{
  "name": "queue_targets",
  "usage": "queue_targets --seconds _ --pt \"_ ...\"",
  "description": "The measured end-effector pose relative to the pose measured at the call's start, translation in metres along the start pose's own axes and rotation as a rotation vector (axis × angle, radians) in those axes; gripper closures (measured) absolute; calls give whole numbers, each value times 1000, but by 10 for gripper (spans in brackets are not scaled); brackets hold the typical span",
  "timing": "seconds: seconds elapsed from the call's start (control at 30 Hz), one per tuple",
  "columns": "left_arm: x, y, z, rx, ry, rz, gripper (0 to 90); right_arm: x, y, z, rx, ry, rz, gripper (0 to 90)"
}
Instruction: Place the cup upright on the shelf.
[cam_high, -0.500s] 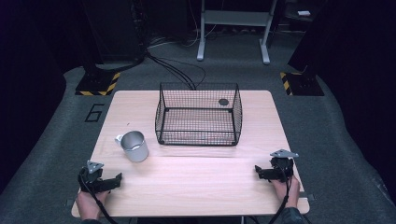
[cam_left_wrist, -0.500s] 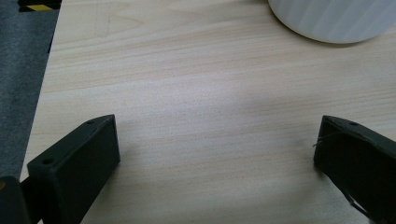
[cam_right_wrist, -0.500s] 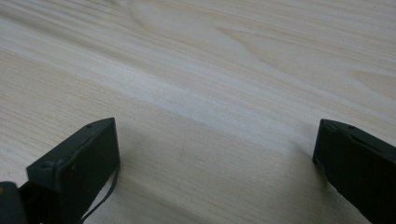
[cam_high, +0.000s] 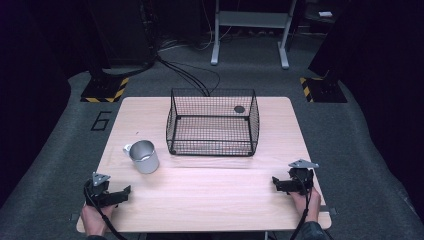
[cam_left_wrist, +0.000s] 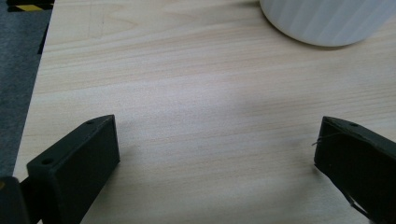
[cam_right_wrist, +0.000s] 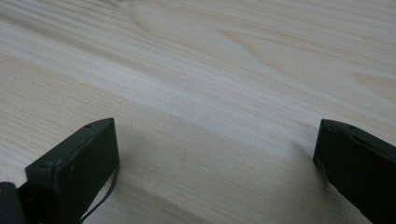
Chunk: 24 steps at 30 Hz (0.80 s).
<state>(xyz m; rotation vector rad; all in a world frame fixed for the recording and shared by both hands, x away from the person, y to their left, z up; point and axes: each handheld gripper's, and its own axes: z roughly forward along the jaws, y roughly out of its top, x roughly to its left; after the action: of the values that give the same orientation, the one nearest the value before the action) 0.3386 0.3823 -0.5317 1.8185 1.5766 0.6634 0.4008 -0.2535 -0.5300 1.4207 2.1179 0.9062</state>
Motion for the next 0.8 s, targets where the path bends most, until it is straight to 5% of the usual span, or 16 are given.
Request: queue_targets --seconds 0.27,0.8 --pt "-5 14 -17 -59 -49 4 0 1 2 2 0 -11 5 0" --pt "-31 63 -32 -149 -147 110 0 0 0 1 1 -6 -4 0"
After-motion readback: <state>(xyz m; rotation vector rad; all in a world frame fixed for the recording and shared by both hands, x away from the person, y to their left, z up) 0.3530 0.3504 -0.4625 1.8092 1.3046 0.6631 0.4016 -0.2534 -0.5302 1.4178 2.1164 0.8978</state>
